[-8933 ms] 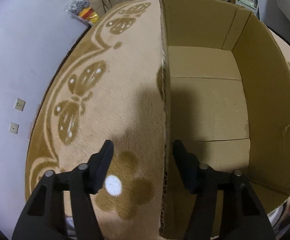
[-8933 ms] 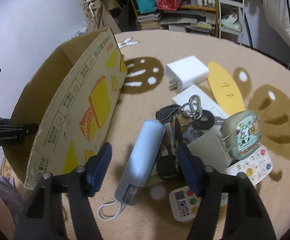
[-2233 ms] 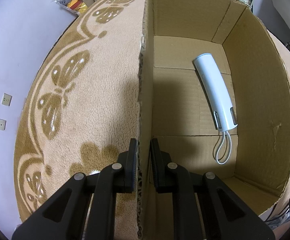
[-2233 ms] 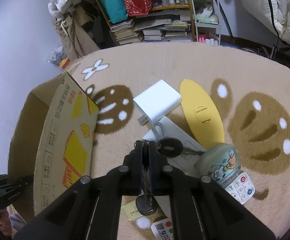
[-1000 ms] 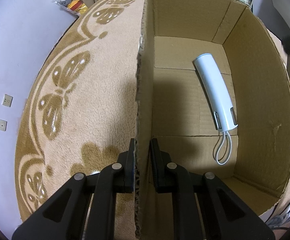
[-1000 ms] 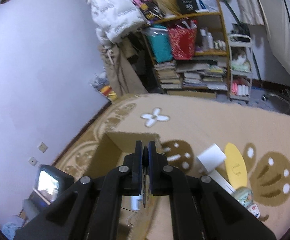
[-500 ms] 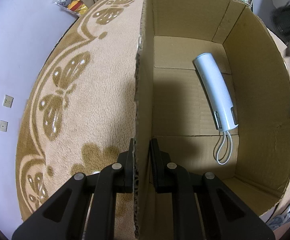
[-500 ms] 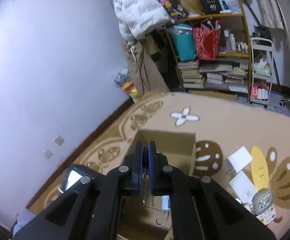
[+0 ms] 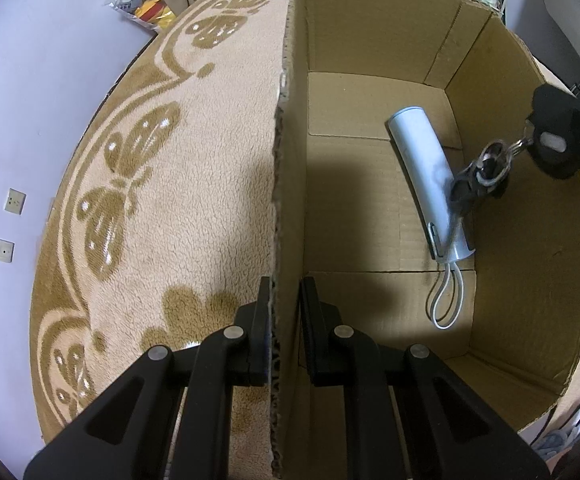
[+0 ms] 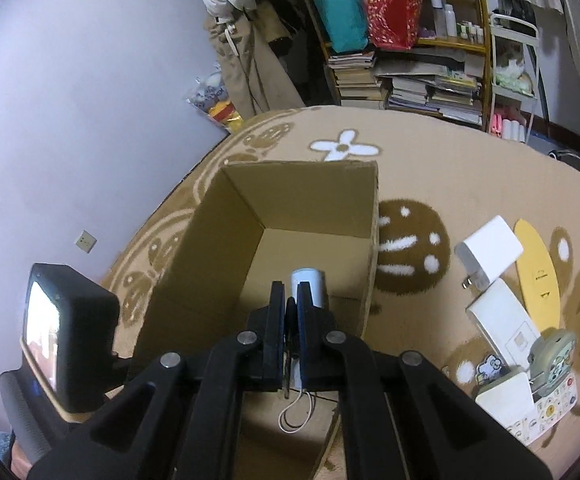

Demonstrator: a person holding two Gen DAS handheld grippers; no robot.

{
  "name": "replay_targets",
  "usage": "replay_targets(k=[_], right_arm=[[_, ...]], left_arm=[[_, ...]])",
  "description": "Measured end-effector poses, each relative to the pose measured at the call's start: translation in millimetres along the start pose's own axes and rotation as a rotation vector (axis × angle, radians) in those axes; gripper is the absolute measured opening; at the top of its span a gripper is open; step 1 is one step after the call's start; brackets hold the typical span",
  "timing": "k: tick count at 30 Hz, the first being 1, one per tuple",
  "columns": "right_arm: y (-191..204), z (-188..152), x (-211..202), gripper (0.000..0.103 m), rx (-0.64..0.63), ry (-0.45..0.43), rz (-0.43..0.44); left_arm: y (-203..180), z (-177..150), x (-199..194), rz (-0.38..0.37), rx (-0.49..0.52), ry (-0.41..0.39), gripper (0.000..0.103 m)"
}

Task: Organize rigid objects
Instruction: 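Carry the key ring into the box with the right tool and release it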

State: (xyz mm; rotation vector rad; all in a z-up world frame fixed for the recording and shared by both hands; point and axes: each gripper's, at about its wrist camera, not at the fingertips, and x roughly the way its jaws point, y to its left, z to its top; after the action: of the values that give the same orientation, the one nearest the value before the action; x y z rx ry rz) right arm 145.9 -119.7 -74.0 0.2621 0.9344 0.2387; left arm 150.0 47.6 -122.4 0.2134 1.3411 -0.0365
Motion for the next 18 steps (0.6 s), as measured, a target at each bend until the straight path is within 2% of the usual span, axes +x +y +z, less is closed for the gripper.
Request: replay_targets(k=[5,13,15,18], right_arm=[[-1.0,-1.1,0.5,0.007,-0.013,0.005,-0.021],[0.5,0.6,-7.0,0.009,-0.023,-0.005,-0.010],[0.4,1.7,-12.7,0.013,-0.032,-0.008,-0.012],[-2.7,1.6,-22.6,0.037,-0.039,-0.016,-0.026]], left_arm=[[0.7,0.1,0.4,-0.002,-0.002,0.001,0.012],[1.6,0.0,0.9,-0.003,-0.003,0.000,0.013],[1.9,0.0,0.9,-0.002,-0.003,-0.001,0.013],[1.7,-0.1,0.9,-0.002,-0.003,-0.001,0.013]])
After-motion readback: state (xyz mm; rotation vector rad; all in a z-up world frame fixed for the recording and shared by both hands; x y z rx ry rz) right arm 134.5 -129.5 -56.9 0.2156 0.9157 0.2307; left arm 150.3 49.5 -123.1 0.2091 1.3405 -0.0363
